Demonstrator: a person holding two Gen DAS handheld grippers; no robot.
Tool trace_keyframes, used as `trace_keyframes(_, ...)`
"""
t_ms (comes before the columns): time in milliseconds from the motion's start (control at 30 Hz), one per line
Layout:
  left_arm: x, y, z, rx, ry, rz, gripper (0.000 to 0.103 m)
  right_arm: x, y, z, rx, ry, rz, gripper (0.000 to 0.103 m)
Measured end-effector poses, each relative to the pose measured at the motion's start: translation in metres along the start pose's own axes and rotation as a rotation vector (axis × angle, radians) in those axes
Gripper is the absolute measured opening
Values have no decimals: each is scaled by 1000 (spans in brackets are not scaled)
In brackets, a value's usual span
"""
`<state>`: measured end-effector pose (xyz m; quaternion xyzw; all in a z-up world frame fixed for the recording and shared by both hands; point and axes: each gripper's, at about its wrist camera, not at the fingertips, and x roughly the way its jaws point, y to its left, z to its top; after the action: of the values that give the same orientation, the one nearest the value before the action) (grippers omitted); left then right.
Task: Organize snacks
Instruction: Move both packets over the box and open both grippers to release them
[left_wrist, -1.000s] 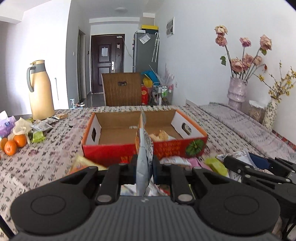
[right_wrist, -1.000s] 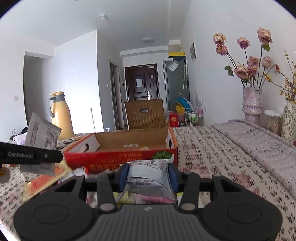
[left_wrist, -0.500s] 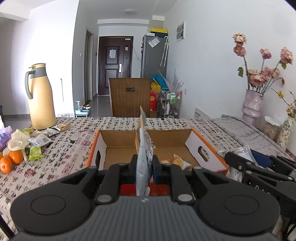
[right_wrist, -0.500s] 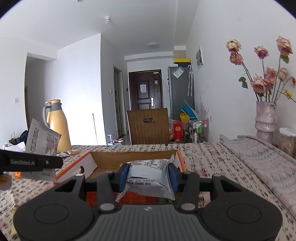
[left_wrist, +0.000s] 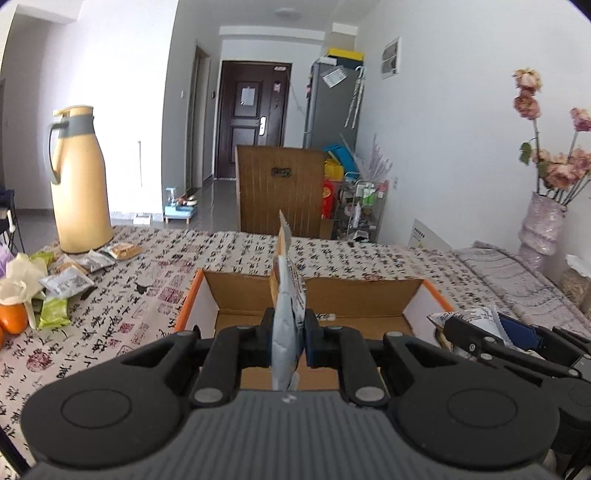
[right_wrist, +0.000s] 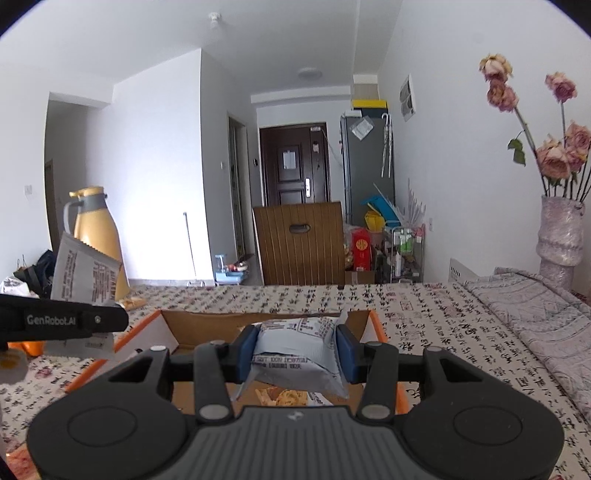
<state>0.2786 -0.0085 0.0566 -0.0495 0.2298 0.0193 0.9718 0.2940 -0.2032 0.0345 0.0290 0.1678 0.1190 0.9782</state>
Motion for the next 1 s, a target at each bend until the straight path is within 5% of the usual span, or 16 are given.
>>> trace_keyframes(467, 41, 14, -23, -33, 111, 9, 19, 35, -3, -23, 1, 104, -2, 44)
trace_keyframes(567, 35, 15, -22, -39, 87, 17, 49, 33, -3, -23, 6, 104, -9, 46)
trace_keyframes(733, 26, 15, -19, -47, 37, 53, 102, 25, -6, -22, 27, 78, -23, 82)
trace_keyframes(833, 22, 16, -18, -52, 16, 58, 103, 23, -8, -20, 43, 65, -25, 101)
trace_keyframes(1000, 21, 16, -17, -62, 15, 57, 103, 21, -10, -19, 57, 54, -26, 103)
